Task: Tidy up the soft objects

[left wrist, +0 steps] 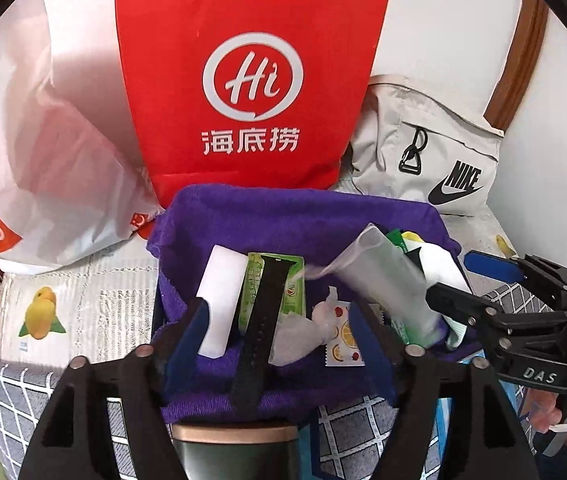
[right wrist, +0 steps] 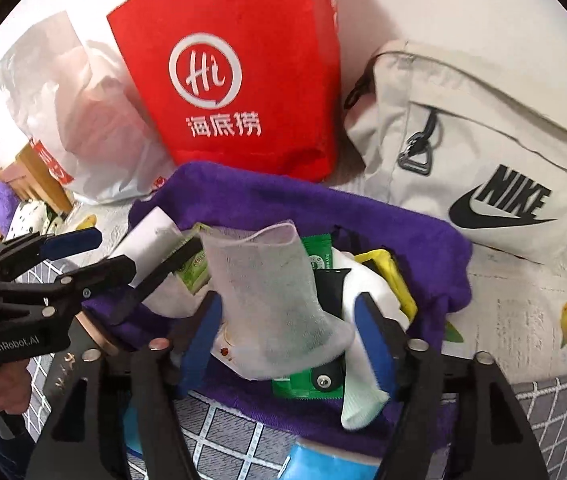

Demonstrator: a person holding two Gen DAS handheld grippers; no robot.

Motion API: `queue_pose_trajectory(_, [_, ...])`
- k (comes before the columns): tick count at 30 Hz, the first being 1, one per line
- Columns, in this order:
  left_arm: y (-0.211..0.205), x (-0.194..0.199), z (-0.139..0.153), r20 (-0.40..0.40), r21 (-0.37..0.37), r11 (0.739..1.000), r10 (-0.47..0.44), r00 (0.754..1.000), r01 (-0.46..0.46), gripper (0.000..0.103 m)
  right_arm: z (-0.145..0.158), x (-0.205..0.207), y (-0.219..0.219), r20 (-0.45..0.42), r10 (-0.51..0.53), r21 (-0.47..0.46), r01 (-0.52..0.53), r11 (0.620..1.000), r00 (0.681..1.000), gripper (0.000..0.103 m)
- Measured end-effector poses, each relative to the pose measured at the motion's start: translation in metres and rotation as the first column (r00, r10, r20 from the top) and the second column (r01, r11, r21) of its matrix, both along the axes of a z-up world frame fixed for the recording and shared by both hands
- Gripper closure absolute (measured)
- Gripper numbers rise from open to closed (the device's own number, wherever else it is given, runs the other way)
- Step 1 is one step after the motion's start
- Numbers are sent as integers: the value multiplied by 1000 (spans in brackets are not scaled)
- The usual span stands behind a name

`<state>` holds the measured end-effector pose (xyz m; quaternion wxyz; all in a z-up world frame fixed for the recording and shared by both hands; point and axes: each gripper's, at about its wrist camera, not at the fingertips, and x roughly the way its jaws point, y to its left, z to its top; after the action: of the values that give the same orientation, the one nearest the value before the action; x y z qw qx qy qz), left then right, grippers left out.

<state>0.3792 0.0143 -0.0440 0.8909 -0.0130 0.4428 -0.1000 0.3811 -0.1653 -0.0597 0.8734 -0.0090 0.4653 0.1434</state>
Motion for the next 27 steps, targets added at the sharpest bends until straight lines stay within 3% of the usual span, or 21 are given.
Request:
queue_pose_trajectory(12, [-14, -42, 26, 7, 61, 998, 4, 1000, -4, 26, 22, -62, -6, 10, -12, -32, 12, 999, 1000, 31])
queue_pose_trajectory(14, [-16, -56, 29, 10, 65, 998, 2, 1000, -3, 23, 24, -74, -5, 14, -25, -40, 25, 999, 1000, 25])
queue_pose_trajectory(18, [-14, -88, 31, 20, 42, 999, -8, 1000, 7, 14, 24, -99, -1, 17, -40, -32, 41, 999, 999, 16])
queue_pose_trajectory(27, [1, -158, 16, -30, -28, 998, 60, 998, -61, 13, 17, -154, -3, 12, -58, 25, 58, 998, 998, 9])
